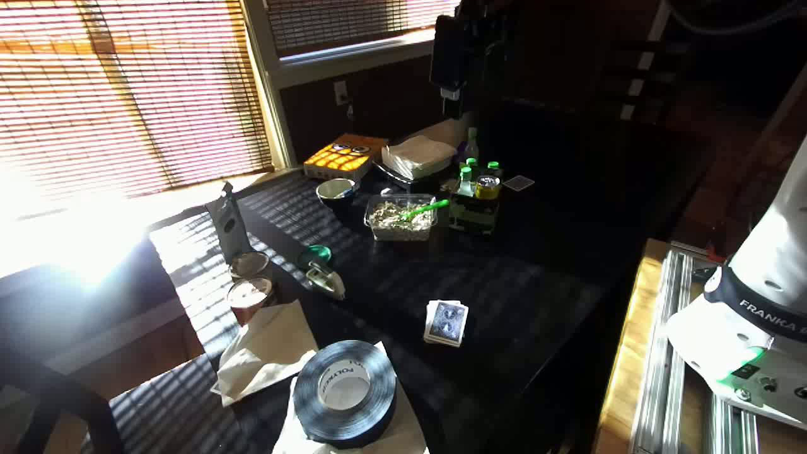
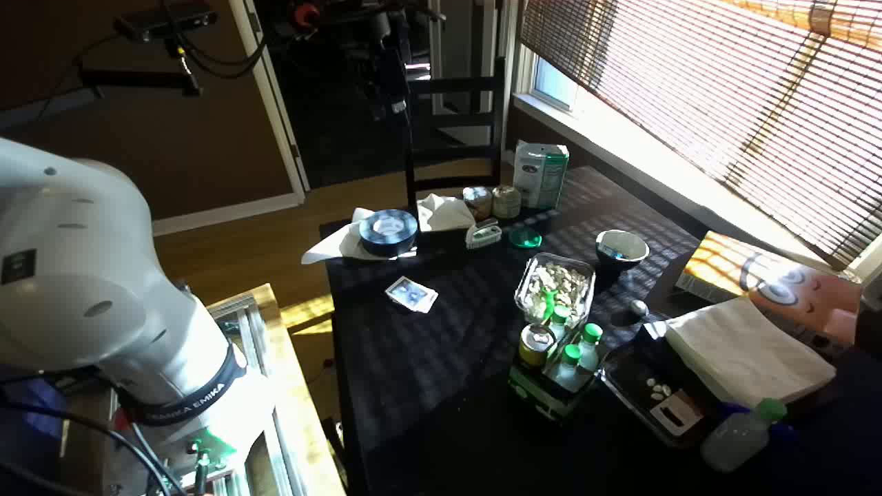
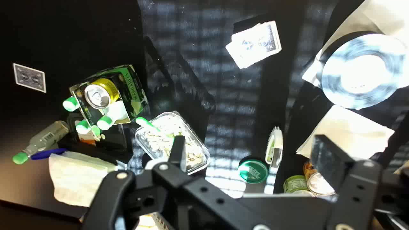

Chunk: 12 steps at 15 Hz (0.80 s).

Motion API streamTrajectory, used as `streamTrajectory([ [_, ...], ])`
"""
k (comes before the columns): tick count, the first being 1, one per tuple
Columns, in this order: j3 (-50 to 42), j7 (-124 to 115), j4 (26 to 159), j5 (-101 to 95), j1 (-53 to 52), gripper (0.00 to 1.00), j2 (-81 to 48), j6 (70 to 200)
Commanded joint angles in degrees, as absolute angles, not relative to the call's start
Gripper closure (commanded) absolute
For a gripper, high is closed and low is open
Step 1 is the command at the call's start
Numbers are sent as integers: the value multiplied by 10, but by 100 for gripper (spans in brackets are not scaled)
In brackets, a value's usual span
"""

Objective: Remove the can from the holder

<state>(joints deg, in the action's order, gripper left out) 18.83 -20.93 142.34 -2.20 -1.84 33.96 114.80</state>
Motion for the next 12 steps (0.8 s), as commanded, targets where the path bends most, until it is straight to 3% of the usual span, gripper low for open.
streamTrajectory([
  [1, 176, -216, 1422, -30, -33, 0, 337, 1146],
  [8, 167, -269, 1416, -21, -5, 0, 322, 1165],
  [12, 91, -274, 1430, -30, 51, 0, 297, 1208],
])
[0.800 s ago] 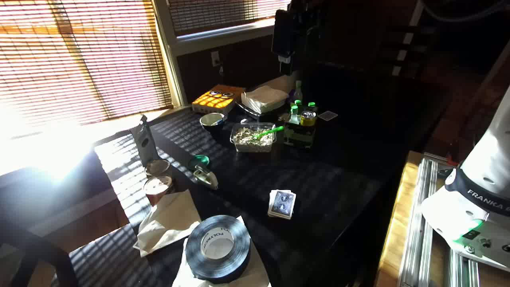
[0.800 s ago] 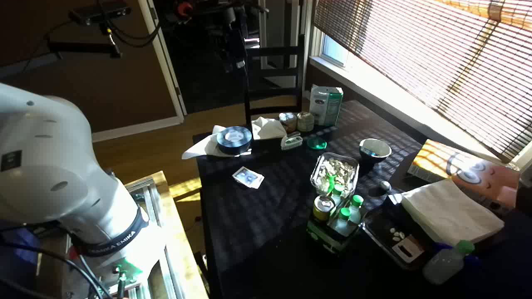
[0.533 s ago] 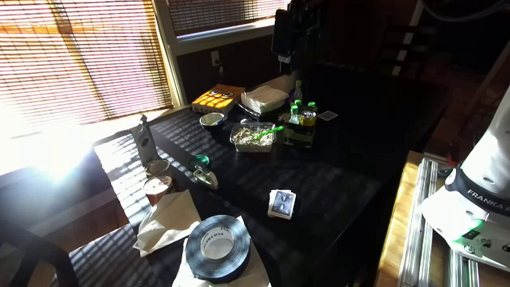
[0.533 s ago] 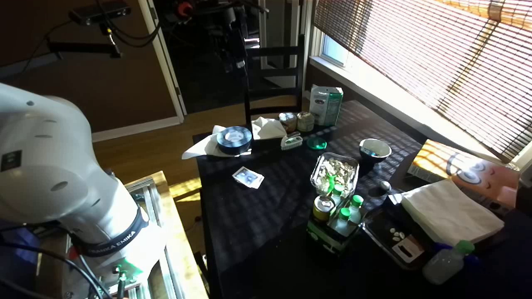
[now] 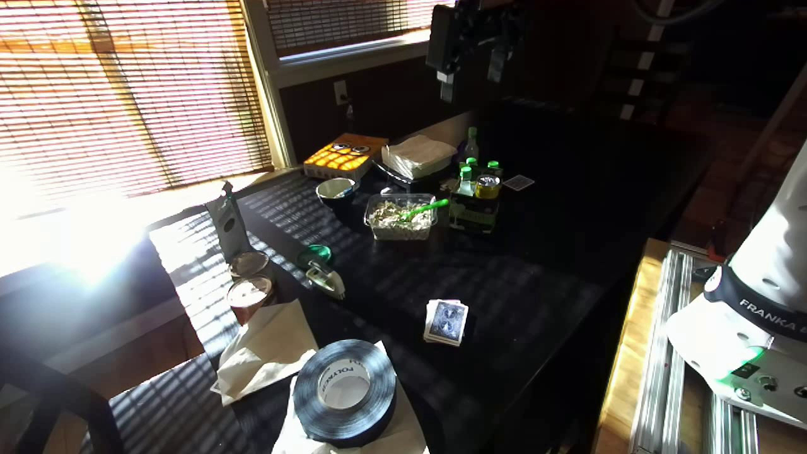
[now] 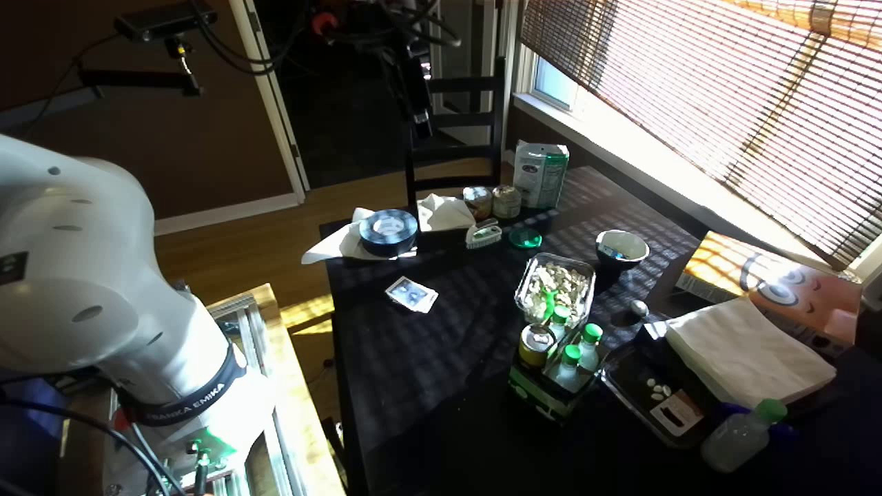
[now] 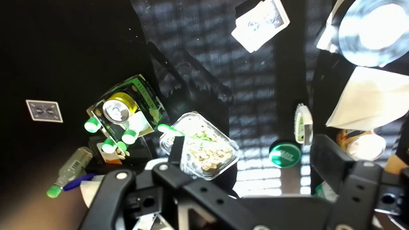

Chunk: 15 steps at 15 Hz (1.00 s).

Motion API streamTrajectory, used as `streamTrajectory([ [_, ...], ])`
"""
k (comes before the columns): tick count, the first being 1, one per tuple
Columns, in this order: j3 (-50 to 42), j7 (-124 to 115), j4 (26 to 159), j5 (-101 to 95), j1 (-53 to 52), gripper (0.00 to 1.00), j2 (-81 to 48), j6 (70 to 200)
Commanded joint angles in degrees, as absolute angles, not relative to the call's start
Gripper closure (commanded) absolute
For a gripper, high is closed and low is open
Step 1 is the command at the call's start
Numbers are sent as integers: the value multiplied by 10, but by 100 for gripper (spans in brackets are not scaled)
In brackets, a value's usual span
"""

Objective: Remove the can from the holder

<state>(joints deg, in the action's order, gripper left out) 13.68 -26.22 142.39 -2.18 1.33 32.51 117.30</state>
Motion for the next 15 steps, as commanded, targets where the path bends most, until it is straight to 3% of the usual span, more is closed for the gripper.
streamTrajectory([
  [1, 71, -273, 1435, -28, 66, 0, 288, 1215],
  [9, 10, -391, 1520, -23, 157, 0, 219, 1370],
  [15, 5, -351, 1508, -22, 139, 0, 234, 1336],
])
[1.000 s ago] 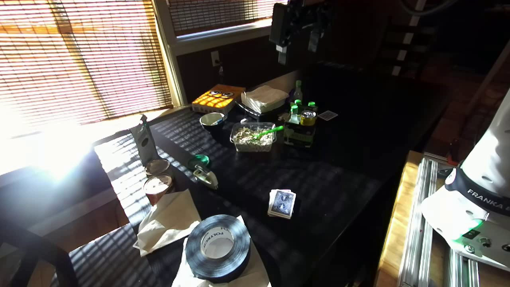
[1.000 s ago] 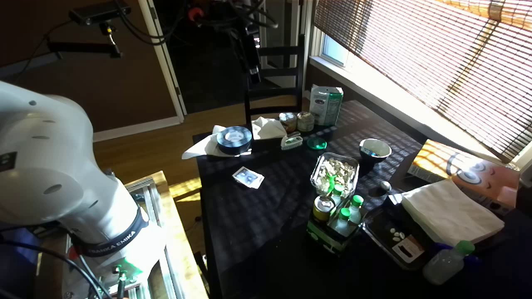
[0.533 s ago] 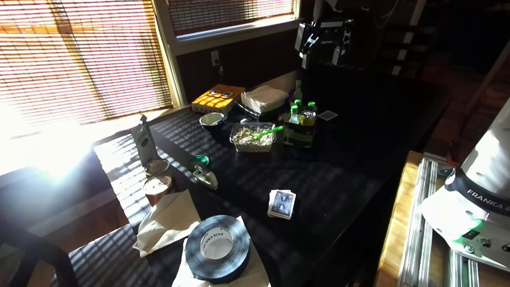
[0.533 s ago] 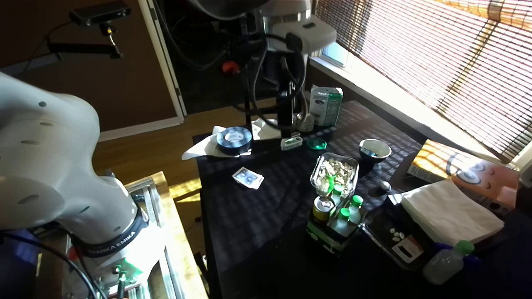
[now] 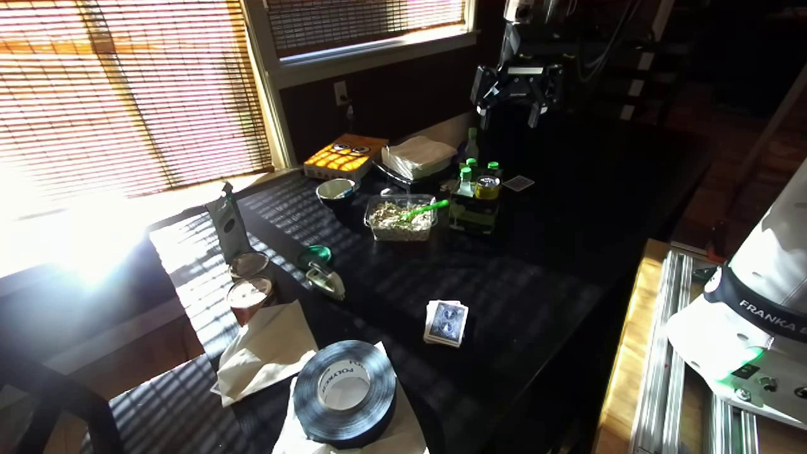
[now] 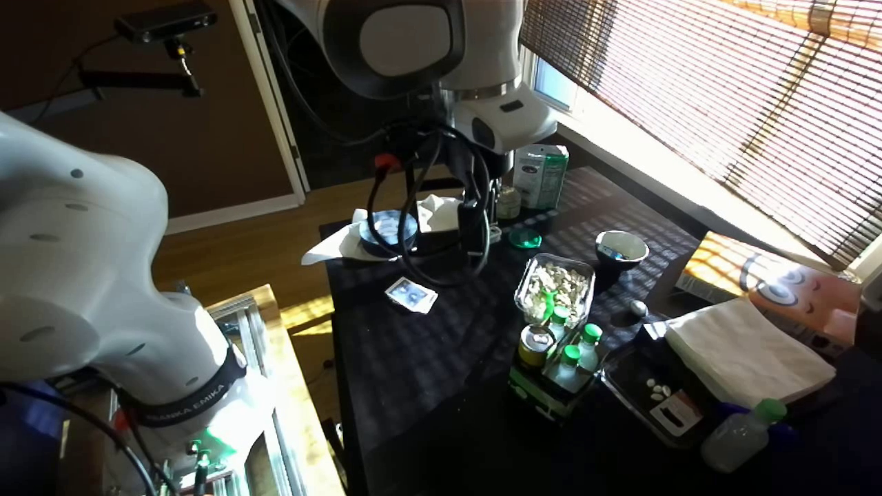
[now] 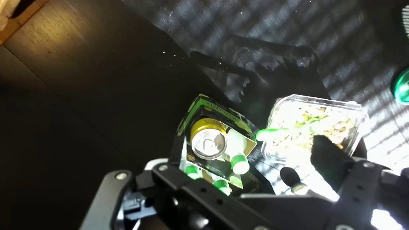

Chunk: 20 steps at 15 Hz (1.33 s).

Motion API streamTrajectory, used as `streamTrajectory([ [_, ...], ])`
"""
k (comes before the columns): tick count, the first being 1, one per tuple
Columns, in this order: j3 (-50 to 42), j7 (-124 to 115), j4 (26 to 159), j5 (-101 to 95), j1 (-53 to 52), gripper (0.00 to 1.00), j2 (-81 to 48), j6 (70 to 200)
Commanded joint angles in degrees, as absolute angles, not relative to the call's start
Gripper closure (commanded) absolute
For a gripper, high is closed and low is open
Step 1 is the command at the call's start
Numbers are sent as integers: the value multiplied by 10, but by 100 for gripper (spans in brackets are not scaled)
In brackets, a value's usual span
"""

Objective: Remove the can from the holder

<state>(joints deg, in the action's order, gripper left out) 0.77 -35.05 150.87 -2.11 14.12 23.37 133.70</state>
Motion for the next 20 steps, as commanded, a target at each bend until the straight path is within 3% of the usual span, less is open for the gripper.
streamTrajectory([
  [1, 5, -351, 1508, -22, 139, 0, 235, 1336],
  [12, -78, -349, 1483, 65, 151, 0, 0, 1562],
  [20, -86, -257, 1426, 203, 128, 0, -99, 1590],
])
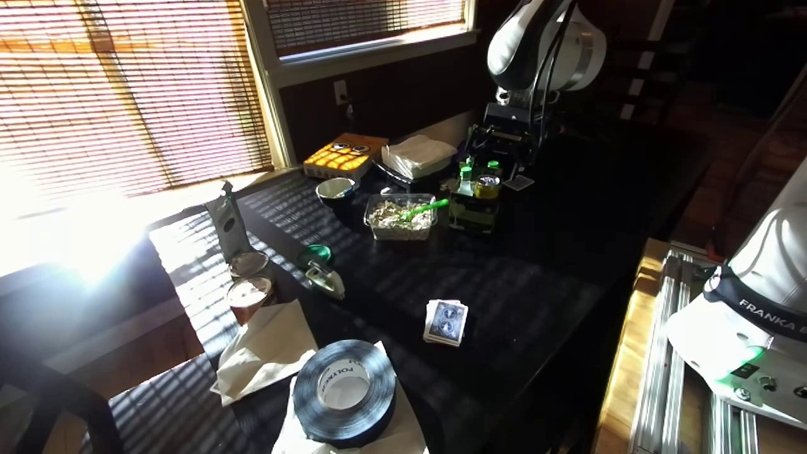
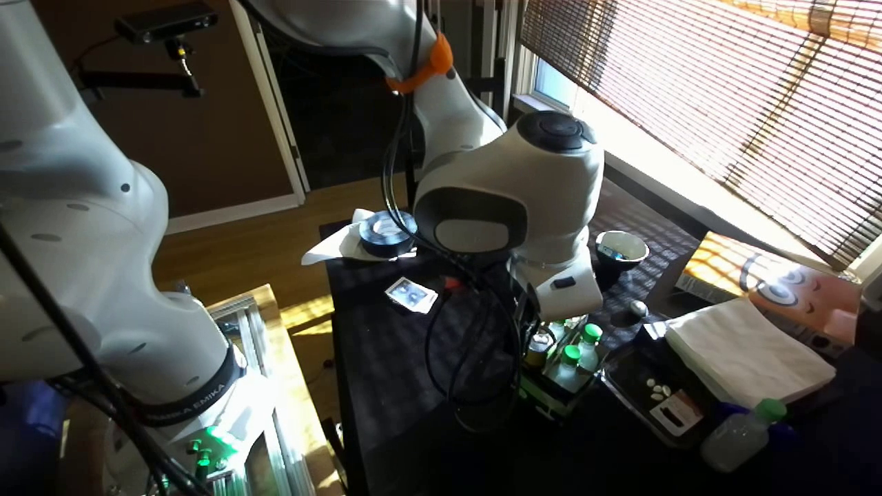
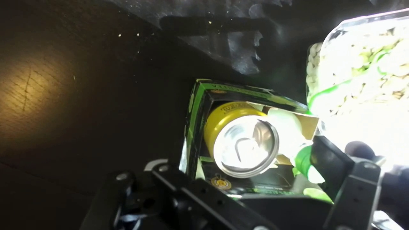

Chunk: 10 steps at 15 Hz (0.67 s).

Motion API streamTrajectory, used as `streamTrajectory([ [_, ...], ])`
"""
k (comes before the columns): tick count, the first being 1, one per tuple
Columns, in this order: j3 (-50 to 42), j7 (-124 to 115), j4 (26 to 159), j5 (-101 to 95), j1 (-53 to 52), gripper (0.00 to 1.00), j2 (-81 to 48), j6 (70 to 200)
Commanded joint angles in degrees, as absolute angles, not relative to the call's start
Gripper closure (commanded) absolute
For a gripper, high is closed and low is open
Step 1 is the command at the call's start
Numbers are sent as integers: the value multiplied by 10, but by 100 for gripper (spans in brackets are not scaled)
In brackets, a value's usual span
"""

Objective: Remove the can from the holder

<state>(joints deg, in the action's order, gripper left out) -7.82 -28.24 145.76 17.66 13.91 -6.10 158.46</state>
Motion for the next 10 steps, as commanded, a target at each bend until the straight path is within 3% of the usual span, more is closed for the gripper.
streamTrajectory([
  [1, -91, -255, 1420, 195, 129, 0, -105, 1582],
  [7, -122, -268, 1420, 145, 115, 0, -109, 1572],
  [10, -89, -186, 1441, 209, 126, 0, -67, 1542],
])
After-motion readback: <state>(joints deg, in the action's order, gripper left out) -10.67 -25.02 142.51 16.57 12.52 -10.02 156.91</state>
